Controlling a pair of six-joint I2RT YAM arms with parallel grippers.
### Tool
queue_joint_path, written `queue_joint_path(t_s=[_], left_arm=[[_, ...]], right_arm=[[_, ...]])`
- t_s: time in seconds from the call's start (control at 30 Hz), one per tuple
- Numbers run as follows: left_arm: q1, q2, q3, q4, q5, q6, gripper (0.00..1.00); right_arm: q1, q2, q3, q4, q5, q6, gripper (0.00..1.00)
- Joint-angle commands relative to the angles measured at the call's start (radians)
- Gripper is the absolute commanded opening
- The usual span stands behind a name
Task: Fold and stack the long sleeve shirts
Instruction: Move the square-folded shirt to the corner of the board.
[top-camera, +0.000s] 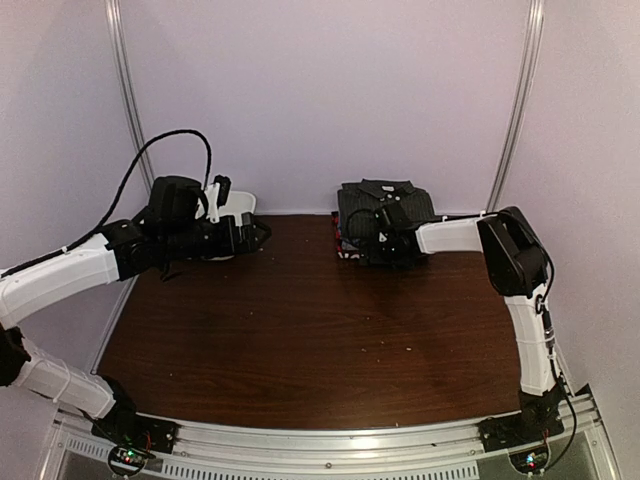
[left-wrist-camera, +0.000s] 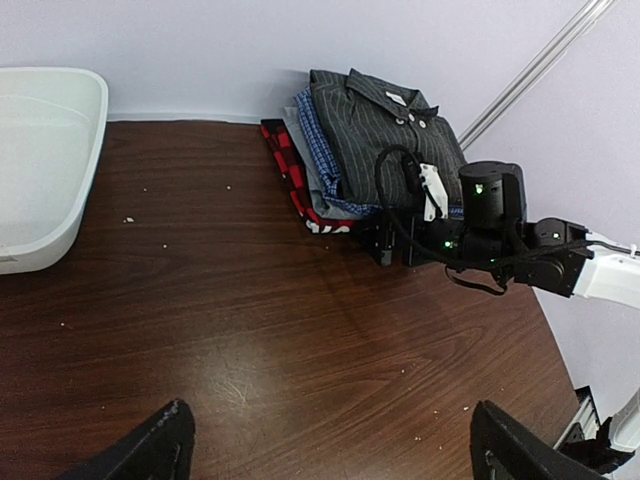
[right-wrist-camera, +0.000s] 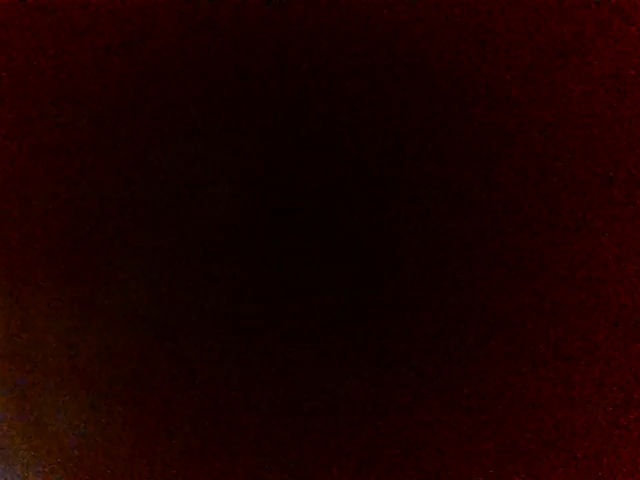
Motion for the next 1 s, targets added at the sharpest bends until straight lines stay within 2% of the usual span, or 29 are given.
queue_joint_path(t_s=[0.0,0.27,0.47,0.7,0.97], left_arm=[[0.007,0.012,0.003,0.018,0.004,-0.004,0.98],[0.009,0.053,0.048,0.009,0.004,0.017,0.98],[0.009,0.073,0.068,0.023,0.004,0.019,0.98],[0.009,0.085,0.088,0.017,0.043,0.035,0.98],[0.009,0.069,0.085,-0.009,-0.010,0.067,0.98]], right_arm=[[-0.009,-0.003,0.013,-0.091,-0.061,0.006,0.99],[-0.006,-0.100,0.007,-0.129,-0.077,-0.003,1.00],[-0.002,-0.192,-0.059,-0.130,-0.071,-0.001,1.00],[0.016,-0.351,-0.193,-0.107,-0.062,0.010,1.00],[0.072,-0.576,-0.361,-0.083,-0.040,0.021,1.00]])
